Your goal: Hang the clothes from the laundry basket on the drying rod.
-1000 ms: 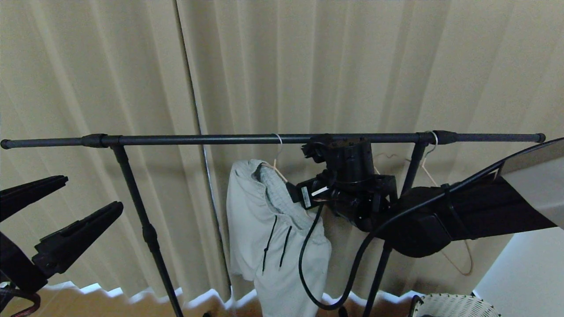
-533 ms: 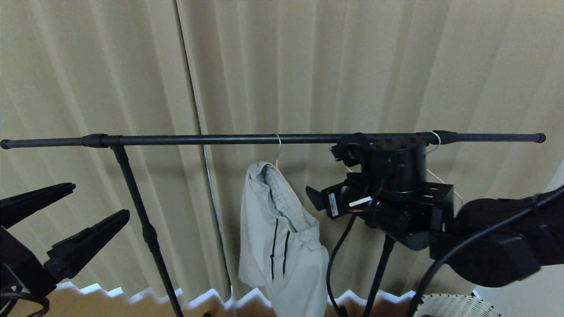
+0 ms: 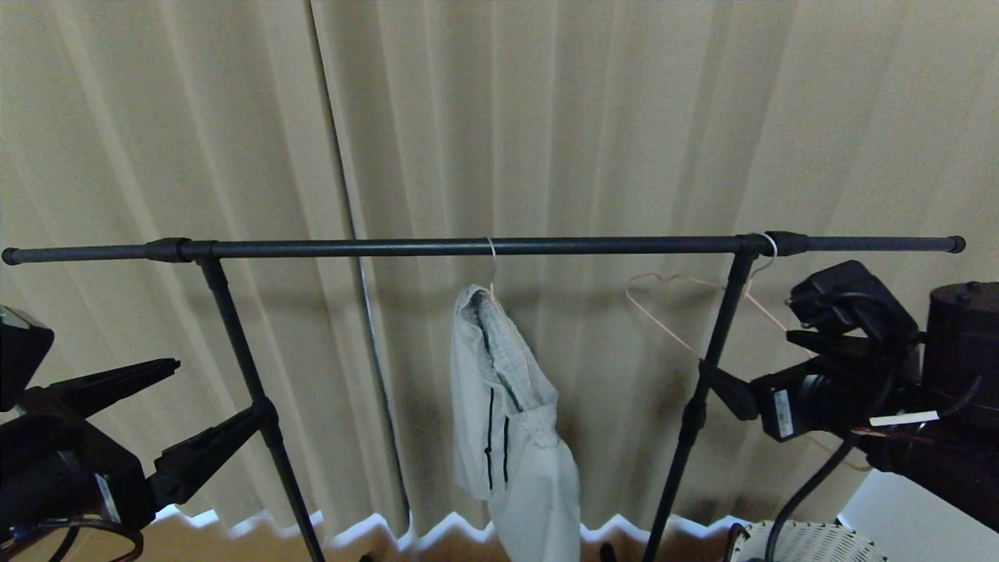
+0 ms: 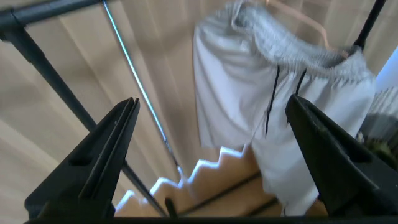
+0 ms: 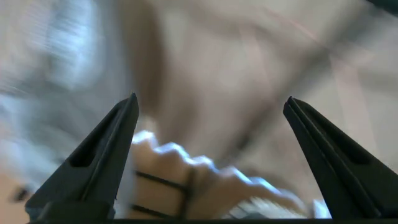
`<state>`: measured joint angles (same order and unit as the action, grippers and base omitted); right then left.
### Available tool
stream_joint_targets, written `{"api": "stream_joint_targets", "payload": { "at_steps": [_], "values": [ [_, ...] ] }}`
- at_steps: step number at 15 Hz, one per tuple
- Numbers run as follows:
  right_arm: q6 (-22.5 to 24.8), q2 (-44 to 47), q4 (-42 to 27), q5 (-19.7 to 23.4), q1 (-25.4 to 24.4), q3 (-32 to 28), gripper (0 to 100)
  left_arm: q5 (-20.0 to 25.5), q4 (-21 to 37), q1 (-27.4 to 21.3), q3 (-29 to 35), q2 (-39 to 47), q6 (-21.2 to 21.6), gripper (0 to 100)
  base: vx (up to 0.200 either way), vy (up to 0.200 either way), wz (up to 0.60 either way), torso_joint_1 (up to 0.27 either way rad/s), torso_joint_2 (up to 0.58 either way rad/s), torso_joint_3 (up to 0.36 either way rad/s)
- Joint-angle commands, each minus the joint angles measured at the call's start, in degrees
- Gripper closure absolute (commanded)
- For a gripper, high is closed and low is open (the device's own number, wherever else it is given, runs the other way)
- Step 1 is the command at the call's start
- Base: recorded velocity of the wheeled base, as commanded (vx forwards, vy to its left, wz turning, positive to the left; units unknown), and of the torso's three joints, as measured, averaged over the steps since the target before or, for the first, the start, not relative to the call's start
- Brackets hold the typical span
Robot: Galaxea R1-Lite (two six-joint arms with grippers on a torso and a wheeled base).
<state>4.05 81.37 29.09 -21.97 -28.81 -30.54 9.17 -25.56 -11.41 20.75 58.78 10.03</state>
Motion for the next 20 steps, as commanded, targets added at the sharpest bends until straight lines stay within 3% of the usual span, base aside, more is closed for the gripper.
{"api": "stream_joint_targets", "payload": {
  "at_steps": [1, 4, 8, 9, 10, 17, 20],
  "values": [
    [0.52, -5.0, 0.09, 0.26, 3.76, 4.08, 0, -0.03, -0.1, 1.92, -0.36, 2.74, 0.6, 0, 0.0, 0.0, 0.0, 0.0, 0.0, 0.0],
    [0.44, -5.87, 1.32, 0.52, 3.67, 6.02, 0, 0.15, -0.1, 2.18, -0.89, 3.71, 0.69, 0, 0.0, 0.0, 0.0, 0.0, 0.0, 0.0],
    [0.35, -3.94, 8.18, 0.79, 3.67, 7.95, 0, -0.03, -0.1, 2.27, -1.94, 3.18, 0.25, 0, 0.0, 0.0, 0.0, 0.0, 0.0, 0.0],
    [0.52, -3.15, 16.53, 0.61, 3.85, 12.17, 0, -0.03, -0.1, 2.18, -2.73, 1.69, 0.43, 0, 0.0, 0.0, 0.0, 0.0, 0.0, 0.0],
    [0.61, -2.97, 18.81, 0.35, 3.85, 14.89, 0, -0.03, -0.1, 2.18, -2.64, 1.69, 0.43, 0, 0.0, 0.0, 0.0, 0.0, 0.0, 0.0],
    [0.7, -6.23, 19.08, 0.08, 4.02, 19.2, 0, -0.03, -0.1, 2.18, -2.91, 0.98, 0.6, 0, 0.0, 0.0, 0.0, 0.0, 0.0, 0.0],
    [2.98, -7.9, 19.08, 0.35, 3.93, 20.52, 0, 0.15, -0.01, 2.09, -2.91, -1.48, 0.51, 0, 0.0, 0.0, 0.0, 0.0, 0.0, 0.0]
  ]
}}
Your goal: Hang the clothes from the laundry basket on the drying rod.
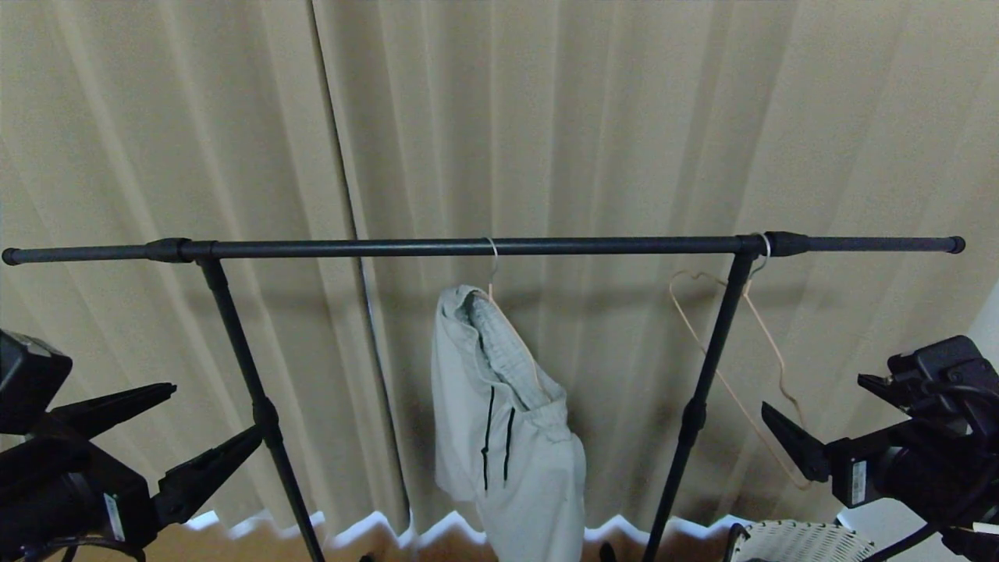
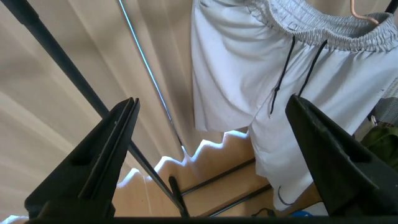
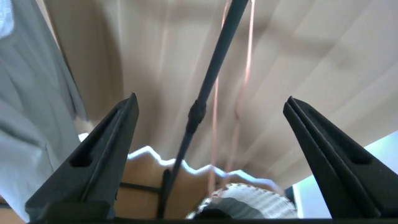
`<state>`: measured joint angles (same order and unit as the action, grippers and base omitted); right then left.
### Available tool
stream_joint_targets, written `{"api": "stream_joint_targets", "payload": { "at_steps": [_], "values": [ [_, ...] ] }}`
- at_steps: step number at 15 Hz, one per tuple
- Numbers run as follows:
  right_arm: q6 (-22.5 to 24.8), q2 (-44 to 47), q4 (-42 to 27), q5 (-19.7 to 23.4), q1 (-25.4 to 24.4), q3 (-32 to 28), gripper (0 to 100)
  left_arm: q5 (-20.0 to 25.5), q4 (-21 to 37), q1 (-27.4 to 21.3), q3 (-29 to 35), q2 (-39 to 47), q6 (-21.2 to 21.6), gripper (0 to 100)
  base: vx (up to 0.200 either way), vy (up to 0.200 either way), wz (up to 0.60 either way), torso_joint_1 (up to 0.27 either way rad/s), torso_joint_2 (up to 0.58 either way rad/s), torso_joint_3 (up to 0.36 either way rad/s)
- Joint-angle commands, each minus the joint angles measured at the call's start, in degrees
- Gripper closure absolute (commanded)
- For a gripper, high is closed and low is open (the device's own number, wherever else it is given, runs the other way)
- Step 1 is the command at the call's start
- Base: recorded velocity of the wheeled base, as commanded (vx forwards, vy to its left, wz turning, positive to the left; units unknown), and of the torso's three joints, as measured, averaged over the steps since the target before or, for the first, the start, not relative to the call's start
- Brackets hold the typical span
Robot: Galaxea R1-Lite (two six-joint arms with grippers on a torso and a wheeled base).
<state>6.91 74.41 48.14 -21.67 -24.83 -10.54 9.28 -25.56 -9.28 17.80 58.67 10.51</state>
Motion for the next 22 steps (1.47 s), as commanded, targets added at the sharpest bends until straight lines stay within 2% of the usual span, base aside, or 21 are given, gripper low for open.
{"api": "stream_joint_targets", "payload": {
  "at_steps": [1, 14, 22],
  "values": [
    [0.21, -1.29, 0.02, 0.05, -0.04, 0.79, 0, 0.04, -0.01, 0.05, 0.13, -1.46, -0.05, 0, 0.0, 0.0, 0.0, 0.0, 0.0, 0.0],
    [1.0, -1.2, -0.24, -0.12, -0.04, 0.96, 0, 0.04, -0.01, -0.13, -0.31, -1.28, 0.04, 0, 0.0, 0.0, 0.0, -0.003, 0.0, 0.004],
    [1.0, -1.29, -0.24, -0.12, -0.04, 1.4, 0, 0.04, -0.01, -0.22, -0.48, -1.19, 0.13, 0, 0.0, 0.0, 0.0, -0.207, 0.48, 0.267]
  ]
}}
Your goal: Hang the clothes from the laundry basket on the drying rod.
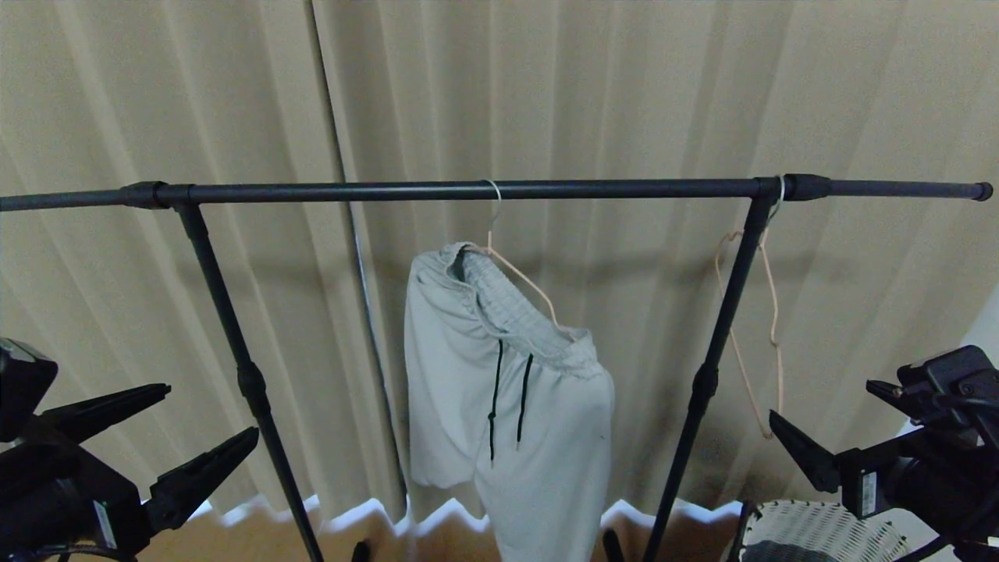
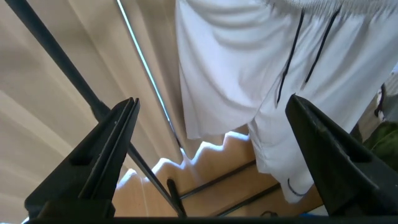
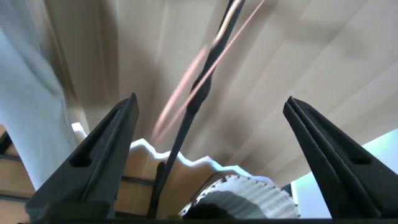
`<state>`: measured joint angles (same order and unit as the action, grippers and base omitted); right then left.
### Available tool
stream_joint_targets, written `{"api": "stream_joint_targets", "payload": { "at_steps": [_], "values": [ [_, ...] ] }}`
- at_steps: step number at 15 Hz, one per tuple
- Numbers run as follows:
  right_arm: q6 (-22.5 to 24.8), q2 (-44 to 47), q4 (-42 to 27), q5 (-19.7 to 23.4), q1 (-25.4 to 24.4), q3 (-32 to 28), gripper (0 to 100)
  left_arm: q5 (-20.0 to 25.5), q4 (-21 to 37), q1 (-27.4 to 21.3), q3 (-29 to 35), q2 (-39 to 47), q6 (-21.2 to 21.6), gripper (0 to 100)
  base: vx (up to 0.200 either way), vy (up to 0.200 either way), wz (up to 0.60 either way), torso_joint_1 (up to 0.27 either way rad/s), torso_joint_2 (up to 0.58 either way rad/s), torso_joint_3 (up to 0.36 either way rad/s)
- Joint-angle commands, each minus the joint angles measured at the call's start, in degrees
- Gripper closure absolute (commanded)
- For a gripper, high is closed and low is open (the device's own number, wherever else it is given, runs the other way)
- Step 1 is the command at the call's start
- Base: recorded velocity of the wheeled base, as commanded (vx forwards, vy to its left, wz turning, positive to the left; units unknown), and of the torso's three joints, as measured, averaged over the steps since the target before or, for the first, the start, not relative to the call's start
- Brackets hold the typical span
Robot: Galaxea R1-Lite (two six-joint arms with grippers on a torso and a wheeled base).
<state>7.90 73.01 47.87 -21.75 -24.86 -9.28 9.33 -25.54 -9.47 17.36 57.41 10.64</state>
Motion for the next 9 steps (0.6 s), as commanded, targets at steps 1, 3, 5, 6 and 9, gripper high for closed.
{"api": "stream_joint_targets", "payload": {
  "at_steps": [1, 3, 5, 6, 9],
  "values": [
    [0.01, 0.2, 0.03, 0.04, -0.02, 0.14, 0, -0.01, -0.04, -0.02, -0.04, -0.1, 0.08, 0, 0.0, 0.0, 0.0, -0.217, 0.52, 0.305],
    [-0.08, 0.29, -0.06, 0.04, -0.02, 0.22, 0, -0.01, -0.04, -0.02, -0.13, -0.19, 0.08, 0, 0.0, 0.0, 0.0, -0.215, 0.51, 0.295],
    [0.01, 0.29, -0.06, -0.05, -0.02, 0.4, 0, -0.01, -0.04, 0.07, -0.13, -0.28, 0.08, 0, 0.0, 0.0, 0.0, -0.198, 0.5, 0.303],
    [0.01, 0.29, -0.06, 0.04, -0.02, 0.66, 0, -0.01, -0.04, 0.07, -0.13, -0.28, 0.17, 0, 0.0, 0.0, 0.0, -0.188, 0.5, 0.305],
    [0.01, 0.38, -0.32, 0.04, -0.02, 0.75, 0, -0.01, -0.04, 0.07, -0.22, -0.19, 0.26, 0, 0.0, 0.0, 0.0, -0.178, 0.48, 0.299]
  ]
}}
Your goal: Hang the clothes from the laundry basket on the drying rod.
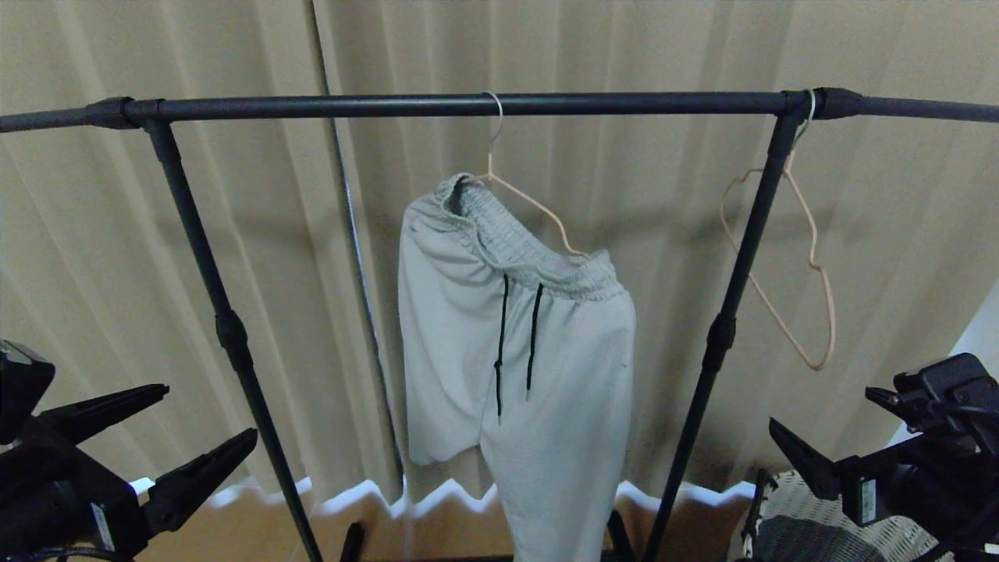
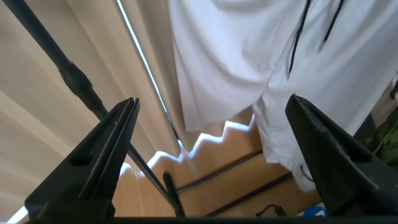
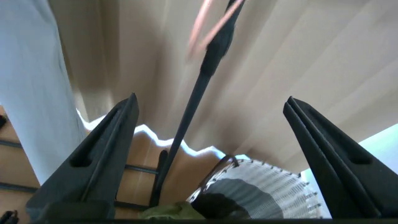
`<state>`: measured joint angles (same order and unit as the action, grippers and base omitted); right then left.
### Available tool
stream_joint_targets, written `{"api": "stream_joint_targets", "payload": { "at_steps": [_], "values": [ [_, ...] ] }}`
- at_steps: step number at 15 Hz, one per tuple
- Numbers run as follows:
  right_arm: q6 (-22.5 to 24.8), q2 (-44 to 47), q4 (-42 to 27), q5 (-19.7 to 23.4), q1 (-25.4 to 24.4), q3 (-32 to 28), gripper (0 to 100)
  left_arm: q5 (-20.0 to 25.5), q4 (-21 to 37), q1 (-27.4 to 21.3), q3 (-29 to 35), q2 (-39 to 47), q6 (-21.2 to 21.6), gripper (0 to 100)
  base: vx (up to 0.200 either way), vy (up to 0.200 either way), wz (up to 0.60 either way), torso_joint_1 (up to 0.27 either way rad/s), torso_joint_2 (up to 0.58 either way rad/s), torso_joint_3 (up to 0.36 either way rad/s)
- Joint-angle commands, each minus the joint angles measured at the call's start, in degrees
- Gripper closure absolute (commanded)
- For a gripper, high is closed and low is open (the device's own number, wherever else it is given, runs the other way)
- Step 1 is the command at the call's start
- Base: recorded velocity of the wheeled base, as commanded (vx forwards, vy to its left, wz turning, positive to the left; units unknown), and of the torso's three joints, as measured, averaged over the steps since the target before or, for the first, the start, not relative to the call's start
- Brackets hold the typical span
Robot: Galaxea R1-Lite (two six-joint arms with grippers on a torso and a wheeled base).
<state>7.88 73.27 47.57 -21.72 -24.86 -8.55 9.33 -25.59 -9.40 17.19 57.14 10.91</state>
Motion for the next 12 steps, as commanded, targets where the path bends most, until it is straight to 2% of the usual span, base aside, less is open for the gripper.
{"api": "stream_joint_targets", "payload": {
  "at_steps": [1, 8, 12],
  "values": [
    [0.04, 0.21, -0.02, 0.01, -0.02, 0.11, 0, -0.01, 0.01, -0.01, -0.05, 0.08, -0.01, 0, 0.0, 0.0, 0.0, -0.163, 0.48, 0.31],
    [0.04, 0.39, -0.11, 0.01, -0.02, 0.46, 0, -0.01, 0.01, -0.09, -0.14, 0.08, 0.08, 0, 0.0, 0.0, 0.0, -0.138, 0.46, 0.32],
    [-0.14, 1.44, 0.33, 0.19, -0.02, 0.55, 0, -0.01, 0.01, -0.09, -0.14, 0.34, 0.69, 0, 0.0, 0.0, 0.0, -0.069, 0.4, 0.32]
  ]
}}
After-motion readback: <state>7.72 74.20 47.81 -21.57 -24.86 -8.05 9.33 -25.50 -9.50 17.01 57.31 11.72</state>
